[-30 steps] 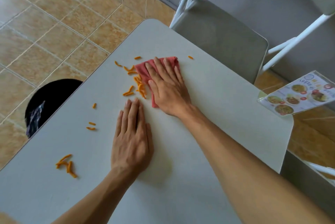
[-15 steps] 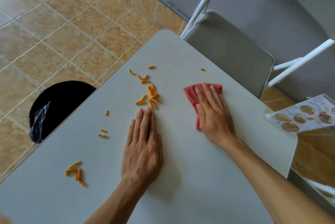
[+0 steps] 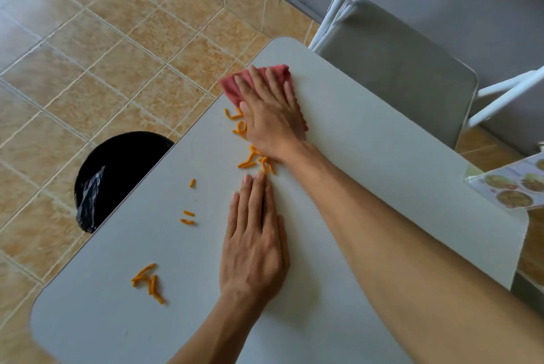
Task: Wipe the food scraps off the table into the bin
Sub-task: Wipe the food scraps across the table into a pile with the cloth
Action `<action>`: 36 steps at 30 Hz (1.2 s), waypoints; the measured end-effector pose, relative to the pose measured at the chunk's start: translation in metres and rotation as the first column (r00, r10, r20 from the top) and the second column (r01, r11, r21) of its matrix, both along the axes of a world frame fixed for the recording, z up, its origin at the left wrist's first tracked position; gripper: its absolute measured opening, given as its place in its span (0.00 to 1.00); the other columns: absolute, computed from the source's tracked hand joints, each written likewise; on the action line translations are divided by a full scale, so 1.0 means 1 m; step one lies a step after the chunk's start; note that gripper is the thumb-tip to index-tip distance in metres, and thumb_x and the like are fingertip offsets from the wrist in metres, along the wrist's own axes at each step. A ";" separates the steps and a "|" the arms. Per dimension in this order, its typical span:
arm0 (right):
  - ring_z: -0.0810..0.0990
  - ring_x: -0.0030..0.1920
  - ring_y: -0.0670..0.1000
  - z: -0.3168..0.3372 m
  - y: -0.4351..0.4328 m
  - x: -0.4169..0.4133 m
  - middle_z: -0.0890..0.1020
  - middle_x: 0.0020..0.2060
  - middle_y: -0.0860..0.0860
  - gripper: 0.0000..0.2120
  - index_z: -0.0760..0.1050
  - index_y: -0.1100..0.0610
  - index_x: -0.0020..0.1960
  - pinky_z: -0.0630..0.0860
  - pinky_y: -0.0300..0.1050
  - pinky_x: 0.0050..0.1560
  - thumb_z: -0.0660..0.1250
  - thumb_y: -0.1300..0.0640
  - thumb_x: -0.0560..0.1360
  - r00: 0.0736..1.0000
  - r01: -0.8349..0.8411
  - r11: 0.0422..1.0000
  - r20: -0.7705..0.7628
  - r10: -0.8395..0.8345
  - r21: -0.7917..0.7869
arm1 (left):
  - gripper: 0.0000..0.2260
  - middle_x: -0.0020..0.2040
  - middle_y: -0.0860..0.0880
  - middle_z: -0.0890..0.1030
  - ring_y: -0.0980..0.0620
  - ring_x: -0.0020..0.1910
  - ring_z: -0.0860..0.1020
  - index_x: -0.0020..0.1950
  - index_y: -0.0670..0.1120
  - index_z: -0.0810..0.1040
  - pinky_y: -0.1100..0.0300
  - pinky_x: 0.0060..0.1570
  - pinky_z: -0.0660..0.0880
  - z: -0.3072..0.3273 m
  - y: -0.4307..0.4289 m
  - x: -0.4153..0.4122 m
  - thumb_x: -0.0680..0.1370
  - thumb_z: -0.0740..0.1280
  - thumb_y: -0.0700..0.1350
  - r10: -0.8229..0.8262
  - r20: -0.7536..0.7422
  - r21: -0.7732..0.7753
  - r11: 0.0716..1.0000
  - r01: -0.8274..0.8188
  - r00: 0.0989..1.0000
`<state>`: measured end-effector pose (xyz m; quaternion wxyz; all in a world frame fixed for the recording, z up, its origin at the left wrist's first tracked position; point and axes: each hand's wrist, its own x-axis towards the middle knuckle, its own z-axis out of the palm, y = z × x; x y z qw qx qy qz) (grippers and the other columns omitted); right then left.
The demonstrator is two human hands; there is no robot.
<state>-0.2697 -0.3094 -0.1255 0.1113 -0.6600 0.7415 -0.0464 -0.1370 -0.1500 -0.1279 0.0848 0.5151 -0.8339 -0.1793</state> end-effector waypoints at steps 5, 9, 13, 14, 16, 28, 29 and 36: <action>0.53 0.82 0.54 0.007 0.013 -0.066 0.58 0.81 0.51 0.28 0.59 0.50 0.81 0.47 0.53 0.80 0.46 0.47 0.81 0.998 -0.038 0.998 0.058 0.035 0.050 | 0.25 0.80 0.41 0.56 0.44 0.80 0.51 0.78 0.36 0.58 0.47 0.77 0.53 0.001 0.000 -0.001 0.82 0.54 0.44 -0.002 -0.008 -0.009 1.000 0.002 1.000; 0.58 0.80 0.58 -0.003 0.044 -0.095 0.63 0.80 0.55 0.29 0.61 0.53 0.80 0.49 0.58 0.81 0.44 0.47 0.81 0.935 0.351 0.934 -0.027 -0.353 -0.072 | 0.25 0.80 0.41 0.56 0.44 0.80 0.51 0.78 0.36 0.59 0.46 0.77 0.53 0.000 0.000 0.000 0.82 0.54 0.44 -0.006 -0.004 -0.021 1.000 0.006 1.000; 0.55 0.81 0.60 -0.001 0.075 -0.058 0.59 0.81 0.55 0.28 0.58 0.52 0.81 0.48 0.60 0.81 0.46 0.46 0.83 0.992 0.123 0.992 -0.015 -0.123 -0.016 | 0.25 0.80 0.41 0.56 0.45 0.80 0.51 0.78 0.36 0.58 0.47 0.77 0.52 0.001 0.000 -0.001 0.82 0.54 0.44 0.001 -0.008 -0.016 1.000 -0.001 1.000; 0.55 0.81 0.58 0.001 0.083 -0.061 0.59 0.81 0.54 0.28 0.58 0.52 0.81 0.49 0.59 0.81 0.45 0.45 0.82 1.000 -0.008 1.000 -0.004 0.008 -0.010 | 0.25 0.80 0.42 0.55 0.45 0.80 0.50 0.78 0.36 0.57 0.47 0.78 0.52 0.001 0.000 -0.001 0.82 0.54 0.45 0.005 -0.005 -0.016 1.000 -0.005 1.000; 0.55 0.82 0.56 0.000 0.097 -0.084 0.59 0.81 0.52 0.29 0.58 0.51 0.81 0.51 0.56 0.81 0.44 0.45 0.82 0.999 -0.041 0.999 -0.010 0.041 -0.008 | 0.26 0.81 0.42 0.54 0.45 0.81 0.49 0.79 0.37 0.56 0.47 0.78 0.51 0.000 -0.001 -0.002 0.83 0.54 0.45 0.004 0.006 -0.016 1.000 -0.004 1.000; 0.56 0.81 0.59 -0.009 0.176 -0.066 0.60 0.81 0.56 0.28 0.59 0.54 0.81 0.54 0.61 0.80 0.46 0.46 0.84 0.949 0.286 0.951 -0.105 -0.298 -0.113 | 0.25 0.81 0.42 0.53 0.46 0.81 0.48 0.79 0.38 0.55 0.51 0.79 0.45 -0.001 -0.001 -0.002 0.83 0.52 0.46 0.012 0.020 -0.016 1.000 -0.012 1.000; 0.57 0.81 0.60 -0.009 0.179 -0.074 0.60 0.81 0.57 0.28 0.59 0.55 0.81 0.54 0.61 0.80 0.46 0.47 0.84 0.883 0.444 0.887 -0.103 -0.457 -0.128 | 0.25 0.81 0.42 0.53 0.45 0.81 0.48 0.79 0.38 0.55 0.51 0.79 0.45 -0.001 -0.001 -0.002 0.83 0.52 0.46 0.011 0.019 -0.023 1.000 -0.010 1.000; 0.58 0.80 0.62 -0.003 0.232 -0.019 0.63 0.79 0.57 0.25 0.63 0.54 0.79 0.55 0.65 0.79 0.53 0.49 0.84 0.992 0.117 0.981 -0.035 -0.123 -0.154 | 0.25 0.80 0.41 0.55 0.43 0.80 0.50 0.78 0.37 0.56 0.48 0.78 0.48 -0.002 0.001 0.003 0.83 0.53 0.44 -0.004 0.018 -0.023 1.000 0.004 1.000</action>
